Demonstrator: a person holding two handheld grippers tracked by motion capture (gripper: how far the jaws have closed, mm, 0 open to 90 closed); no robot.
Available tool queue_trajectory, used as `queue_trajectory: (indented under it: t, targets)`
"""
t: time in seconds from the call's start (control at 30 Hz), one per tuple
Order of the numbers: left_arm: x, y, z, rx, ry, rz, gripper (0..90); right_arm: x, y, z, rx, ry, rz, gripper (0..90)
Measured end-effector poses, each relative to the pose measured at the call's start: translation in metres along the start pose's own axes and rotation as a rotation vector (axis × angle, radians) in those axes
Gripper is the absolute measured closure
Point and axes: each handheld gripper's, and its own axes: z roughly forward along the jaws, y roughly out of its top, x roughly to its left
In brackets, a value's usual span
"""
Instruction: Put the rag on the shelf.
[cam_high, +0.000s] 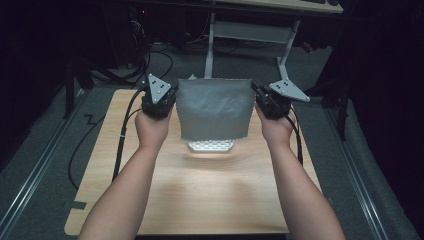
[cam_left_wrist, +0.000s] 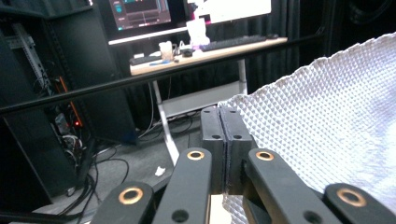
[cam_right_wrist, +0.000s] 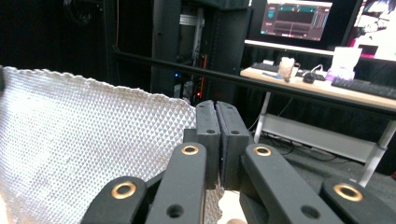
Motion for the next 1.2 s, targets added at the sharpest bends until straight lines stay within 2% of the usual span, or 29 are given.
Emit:
queue_trajectory:
  t: [0.1,0.17,0.37,0.43,0.5,0.53,0.63,0.77,0.9,1.2]
  targets:
    - [0.003,-0.003,0.01,0.024,0.002,-0.003,89.5,-0.003,-0.006,0.009,0.027,-0.003,-0.02,89.7]
    - [0.005,-0.006,0.015,0.037,-0.008,-0.02,89.4,-0.004,-0.011,0.014,0.041,0.001,-0.029,89.7]
    - [0.004,-0.021,0.029,0.102,-0.027,0.005,89.4,-0.01,-0.024,0.029,0.09,-0.005,-0.047,89.7]
    - [0.005,-0.031,0.033,0.129,-0.051,-0.012,89.4,-0.012,-0.03,0.034,0.115,-0.004,-0.038,89.7]
    - [0.01,-0.043,0.036,0.155,-0.08,-0.062,89.4,-0.013,-0.036,0.039,0.137,0.006,-0.027,89.7]
    - [0.01,-0.048,0.037,0.166,-0.086,-0.073,89.5,-0.013,-0.041,0.041,0.148,0.01,-0.038,89.7]
    - [0.01,-0.064,0.036,0.195,-0.102,-0.072,89.5,-0.011,-0.051,0.045,0.173,0.033,-0.04,89.7]
    - [0.006,-0.079,0.032,0.197,-0.122,-0.084,89.5,-0.01,-0.064,0.043,0.186,0.057,-0.045,89.7]
    - [-0.001,-0.087,0.028,0.193,-0.137,-0.076,89.4,-0.008,-0.073,0.039,0.192,0.053,-0.033,89.7]
    - [-0.009,-0.106,0.023,0.225,-0.178,-0.091,89.5,-0.003,-0.1,0.032,0.231,0.066,-0.018,89.6]
